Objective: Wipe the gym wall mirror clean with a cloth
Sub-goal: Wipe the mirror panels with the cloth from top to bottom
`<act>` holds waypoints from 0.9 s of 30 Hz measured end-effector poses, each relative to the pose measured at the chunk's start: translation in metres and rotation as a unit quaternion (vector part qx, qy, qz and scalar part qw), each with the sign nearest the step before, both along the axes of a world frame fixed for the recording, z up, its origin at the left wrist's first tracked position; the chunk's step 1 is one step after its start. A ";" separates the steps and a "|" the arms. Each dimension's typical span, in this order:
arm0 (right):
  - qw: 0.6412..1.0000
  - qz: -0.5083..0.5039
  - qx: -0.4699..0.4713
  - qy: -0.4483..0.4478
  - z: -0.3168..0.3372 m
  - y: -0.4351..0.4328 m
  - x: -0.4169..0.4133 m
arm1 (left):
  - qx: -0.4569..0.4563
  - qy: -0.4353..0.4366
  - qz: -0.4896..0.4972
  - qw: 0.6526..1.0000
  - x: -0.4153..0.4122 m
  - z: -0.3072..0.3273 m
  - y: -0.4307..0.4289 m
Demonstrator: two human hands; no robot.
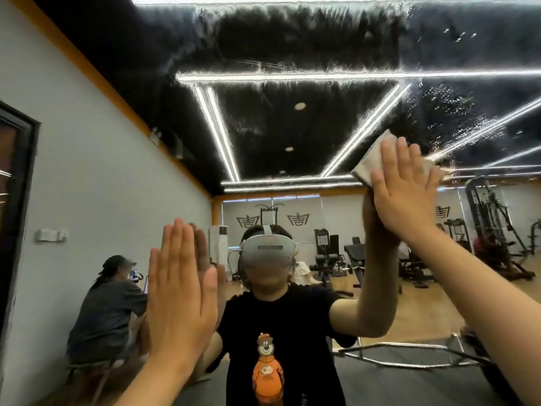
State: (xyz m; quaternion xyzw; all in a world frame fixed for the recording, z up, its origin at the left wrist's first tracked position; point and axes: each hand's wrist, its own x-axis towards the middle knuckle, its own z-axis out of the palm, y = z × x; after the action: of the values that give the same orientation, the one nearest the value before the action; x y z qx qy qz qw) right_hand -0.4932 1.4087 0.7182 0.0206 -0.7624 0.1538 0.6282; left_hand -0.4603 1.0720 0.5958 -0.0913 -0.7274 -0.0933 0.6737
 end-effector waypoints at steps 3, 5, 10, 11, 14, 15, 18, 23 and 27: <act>0.998 0.005 0.069 0.010 -0.012 -0.051 0.006 | 0.028 -0.006 0.010 1.000 -0.007 -0.010 -0.001; 0.992 0.022 0.120 0.026 -0.016 -0.093 0.009 | 0.024 -0.008 0.014 1.000 -0.010 -0.011 -0.003; 0.965 0.039 0.248 0.074 -0.027 -0.180 0.007 | 0.014 0.001 0.004 1.000 -0.009 -0.011 -0.005; 0.960 0.038 0.266 0.078 -0.034 -0.188 0.006 | 0.016 0.002 -0.004 1.000 -0.009 -0.012 -0.006; 0.944 0.043 0.316 0.081 -0.065 -0.192 0.006 | 0.030 0.019 -0.053 0.998 -0.008 -0.013 -0.006; 0.939 0.041 0.334 0.075 -0.079 -0.189 0.007 | 0.035 0.028 -0.074 0.996 -0.007 -0.013 -0.006; 0.921 0.021 0.383 0.064 -0.136 -0.178 0.009 | 0.038 0.033 -0.092 0.994 -0.006 -0.014 -0.006; 0.882 0.022 0.468 0.045 -0.205 -0.143 0.011 | 0.036 0.007 -0.037 0.999 -0.008 -0.014 -0.006; 0.889 0.031 0.455 0.049 -0.175 -0.113 0.009 | 0.037 -0.002 -0.010 0.999 -0.007 -0.012 -0.005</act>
State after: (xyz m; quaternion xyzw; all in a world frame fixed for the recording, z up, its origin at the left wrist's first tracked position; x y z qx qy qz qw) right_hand -0.4841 1.2954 0.5437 0.3355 -0.7163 -0.1915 0.5812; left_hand -0.4670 1.0666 0.5837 -0.0736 -0.7237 -0.1273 0.6743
